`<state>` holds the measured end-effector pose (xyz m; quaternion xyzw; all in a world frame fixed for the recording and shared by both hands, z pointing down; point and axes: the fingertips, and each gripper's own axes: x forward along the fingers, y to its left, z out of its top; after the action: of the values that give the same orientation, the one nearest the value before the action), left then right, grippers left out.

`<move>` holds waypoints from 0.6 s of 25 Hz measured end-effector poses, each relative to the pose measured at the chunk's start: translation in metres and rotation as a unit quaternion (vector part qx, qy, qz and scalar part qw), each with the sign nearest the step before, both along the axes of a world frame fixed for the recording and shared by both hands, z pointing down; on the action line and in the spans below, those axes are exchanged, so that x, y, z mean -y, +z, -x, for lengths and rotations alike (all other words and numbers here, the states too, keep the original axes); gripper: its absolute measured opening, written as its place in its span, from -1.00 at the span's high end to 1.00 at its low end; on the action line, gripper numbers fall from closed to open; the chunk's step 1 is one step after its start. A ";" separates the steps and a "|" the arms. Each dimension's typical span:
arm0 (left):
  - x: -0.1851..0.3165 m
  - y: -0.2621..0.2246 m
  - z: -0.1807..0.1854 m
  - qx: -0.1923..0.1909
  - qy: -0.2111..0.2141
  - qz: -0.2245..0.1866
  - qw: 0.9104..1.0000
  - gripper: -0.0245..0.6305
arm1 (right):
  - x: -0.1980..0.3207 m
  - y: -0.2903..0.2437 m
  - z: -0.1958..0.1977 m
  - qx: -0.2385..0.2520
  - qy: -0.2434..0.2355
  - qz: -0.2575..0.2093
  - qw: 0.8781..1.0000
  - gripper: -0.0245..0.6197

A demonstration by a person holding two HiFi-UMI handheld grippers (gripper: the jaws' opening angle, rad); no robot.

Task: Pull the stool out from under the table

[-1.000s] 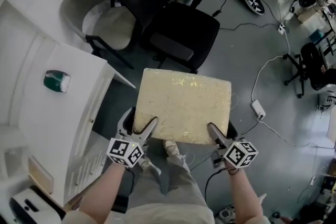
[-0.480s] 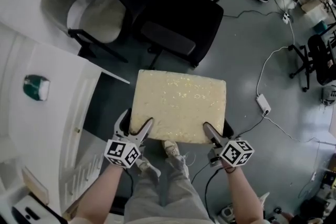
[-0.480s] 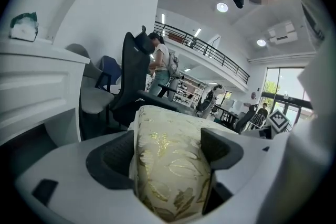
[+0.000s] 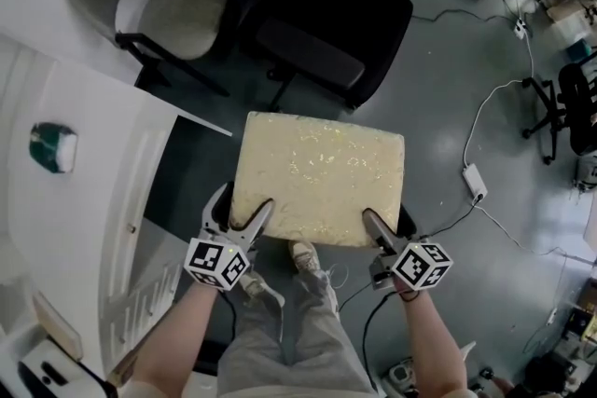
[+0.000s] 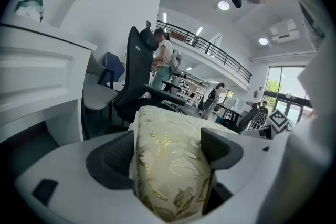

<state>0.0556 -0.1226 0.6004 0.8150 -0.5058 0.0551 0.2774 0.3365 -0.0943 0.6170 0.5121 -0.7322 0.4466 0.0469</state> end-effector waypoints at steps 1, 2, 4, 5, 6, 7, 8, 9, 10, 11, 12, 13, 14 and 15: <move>-0.001 -0.003 0.001 0.000 0.000 0.000 1.000 -0.33 | -0.001 -0.003 0.001 0.000 0.000 0.000 1.000 -0.55; -0.002 -0.006 0.001 0.000 0.001 0.001 1.000 -0.33 | -0.002 -0.007 0.001 -0.001 0.000 0.001 1.000 -0.55; -0.003 -0.015 0.002 -0.002 0.000 0.000 1.000 -0.33 | -0.003 -0.015 0.002 -0.004 0.000 0.001 1.000 -0.55; -0.003 -0.020 0.002 -0.003 -0.001 -0.001 1.000 -0.33 | -0.003 -0.021 0.002 -0.005 0.000 0.000 1.000 -0.55; -0.004 -0.025 0.002 -0.004 -0.001 -0.001 1.000 -0.33 | -0.003 -0.027 0.002 -0.007 -0.001 -0.001 1.000 -0.55; -0.005 -0.031 0.002 -0.005 -0.001 -0.002 1.000 -0.33 | -0.004 -0.033 0.002 -0.008 -0.001 -0.002 1.000 -0.55; -0.006 -0.036 0.002 -0.006 -0.001 -0.002 1.000 -0.33 | -0.005 -0.039 0.003 -0.009 -0.002 -0.004 1.000 -0.55; -0.008 -0.042 0.002 -0.006 0.000 -0.002 1.000 -0.33 | -0.007 -0.044 0.002 -0.010 -0.002 -0.004 1.000 -0.55; -0.010 -0.048 0.001 -0.006 0.000 -0.002 1.000 -0.33 | -0.010 -0.049 0.002 -0.011 -0.002 -0.003 1.000 -0.55; -0.011 -0.053 0.000 -0.005 0.001 -0.003 1.000 -0.33 | -0.012 -0.054 0.000 -0.011 -0.001 -0.002 1.000 -0.54; -0.013 -0.057 -0.001 -0.004 0.003 -0.003 1.000 -0.33 | -0.015 -0.058 -0.001 -0.010 0.001 -0.002 1.000 -0.54; -0.014 -0.061 -0.002 -0.003 0.004 -0.004 1.000 -0.33 | -0.017 -0.061 -0.002 -0.009 0.003 -0.001 1.000 -0.54; -0.015 -0.065 -0.003 -0.001 0.005 -0.005 1.000 -0.33 | -0.019 -0.064 -0.002 -0.007 0.005 -0.001 1.000 -0.54; -0.016 -0.068 -0.004 0.001 0.007 -0.005 1.000 -0.33 | -0.022 -0.066 -0.004 -0.005 0.007 -0.001 1.000 -0.54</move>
<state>0.0598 -0.1061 0.5323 0.8198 -0.5008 0.0548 0.2722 0.3401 -0.0727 0.5510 0.5194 -0.7287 0.4438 0.0470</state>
